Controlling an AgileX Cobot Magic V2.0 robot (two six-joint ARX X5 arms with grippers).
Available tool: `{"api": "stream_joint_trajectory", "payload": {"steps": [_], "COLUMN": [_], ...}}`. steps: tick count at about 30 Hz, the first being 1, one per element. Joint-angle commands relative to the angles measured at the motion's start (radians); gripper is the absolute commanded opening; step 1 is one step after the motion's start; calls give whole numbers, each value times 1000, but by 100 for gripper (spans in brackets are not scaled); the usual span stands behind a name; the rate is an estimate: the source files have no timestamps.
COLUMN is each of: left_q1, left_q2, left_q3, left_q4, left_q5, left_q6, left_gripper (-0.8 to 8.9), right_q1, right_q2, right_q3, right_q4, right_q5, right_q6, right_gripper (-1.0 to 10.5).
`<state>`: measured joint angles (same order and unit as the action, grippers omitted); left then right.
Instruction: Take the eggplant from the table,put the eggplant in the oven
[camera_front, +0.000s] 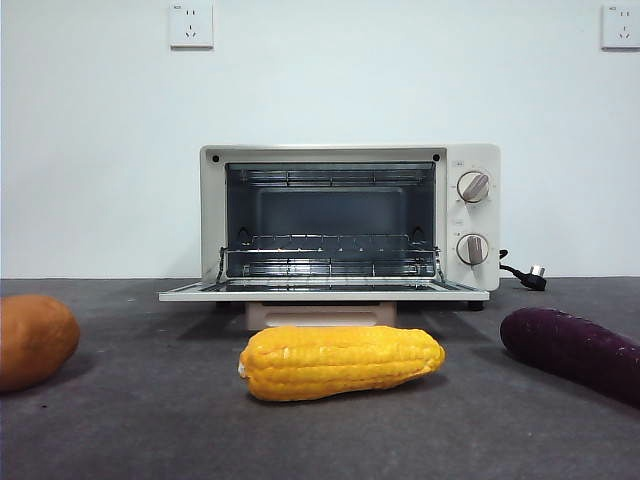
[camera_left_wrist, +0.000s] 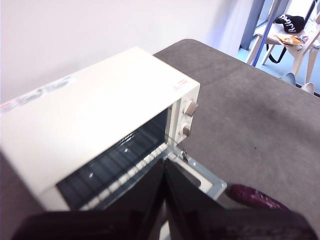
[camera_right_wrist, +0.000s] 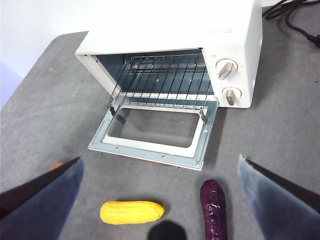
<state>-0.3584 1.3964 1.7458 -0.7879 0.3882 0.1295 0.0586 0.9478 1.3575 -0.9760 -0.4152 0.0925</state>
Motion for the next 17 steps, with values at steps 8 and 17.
{"api": "stream_joint_trajectory", "payload": {"steps": [8,17], "left_q1": [85,106], "left_q2": [-212,-342], "left_q3": [-9,-111], "left_q4": [-83,-113], "left_q5": [34,30], "left_q6": [0,4], "left_gripper": [-6,-6], "right_q1": [2,29], "right_q2": [-1,0], "right_q3": [1,1], "right_q4": [2,2], "right_q5": [3,7], "right_q6": [-8,-8], "right_gripper": [629,629]}}
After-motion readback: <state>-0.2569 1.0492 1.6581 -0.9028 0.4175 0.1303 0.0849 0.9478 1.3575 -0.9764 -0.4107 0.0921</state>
